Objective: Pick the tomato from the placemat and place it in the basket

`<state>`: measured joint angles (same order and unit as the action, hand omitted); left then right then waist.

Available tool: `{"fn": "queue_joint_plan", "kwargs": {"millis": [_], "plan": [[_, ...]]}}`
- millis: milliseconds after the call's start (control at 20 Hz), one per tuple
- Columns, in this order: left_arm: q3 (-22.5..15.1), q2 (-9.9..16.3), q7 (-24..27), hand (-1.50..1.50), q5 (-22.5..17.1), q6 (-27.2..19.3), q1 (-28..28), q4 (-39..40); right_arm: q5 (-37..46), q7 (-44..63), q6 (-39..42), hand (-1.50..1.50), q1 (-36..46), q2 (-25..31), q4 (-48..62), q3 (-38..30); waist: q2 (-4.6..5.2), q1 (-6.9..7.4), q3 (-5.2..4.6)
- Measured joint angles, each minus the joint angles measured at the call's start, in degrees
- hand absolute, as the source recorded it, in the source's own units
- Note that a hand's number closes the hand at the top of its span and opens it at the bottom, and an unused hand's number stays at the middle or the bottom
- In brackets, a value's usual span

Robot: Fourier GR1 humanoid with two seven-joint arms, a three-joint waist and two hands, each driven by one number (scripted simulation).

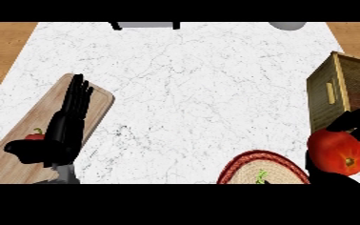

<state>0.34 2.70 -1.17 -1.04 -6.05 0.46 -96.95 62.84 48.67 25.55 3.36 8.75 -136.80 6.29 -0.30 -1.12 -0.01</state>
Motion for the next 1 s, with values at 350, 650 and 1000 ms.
{"fn": "queue_joint_plan", "kwargs": {"millis": [350,650,1000], "plan": [[0.8,0.4,0.5,0.00,-0.2,0.1,-0.5,0.7,-2.1,-6.3,2.9,1.50,3.6,0.8,1.6,-15.2,-0.06,-0.38,0.09],[0.7,0.1,0.1,0.00,-0.1,-0.1,-0.6,0.6,-10.5,-15.2,5.1,1.50,4.5,2.5,4.5,-29.9,-0.10,-0.51,0.11],[-0.9,-0.7,-0.7,0.00,0.9,-0.5,-0.3,-0.7,-24.4,-26.0,7.0,1.50,2.6,10.0,12.3,-44.8,0.12,0.47,0.05]]}}
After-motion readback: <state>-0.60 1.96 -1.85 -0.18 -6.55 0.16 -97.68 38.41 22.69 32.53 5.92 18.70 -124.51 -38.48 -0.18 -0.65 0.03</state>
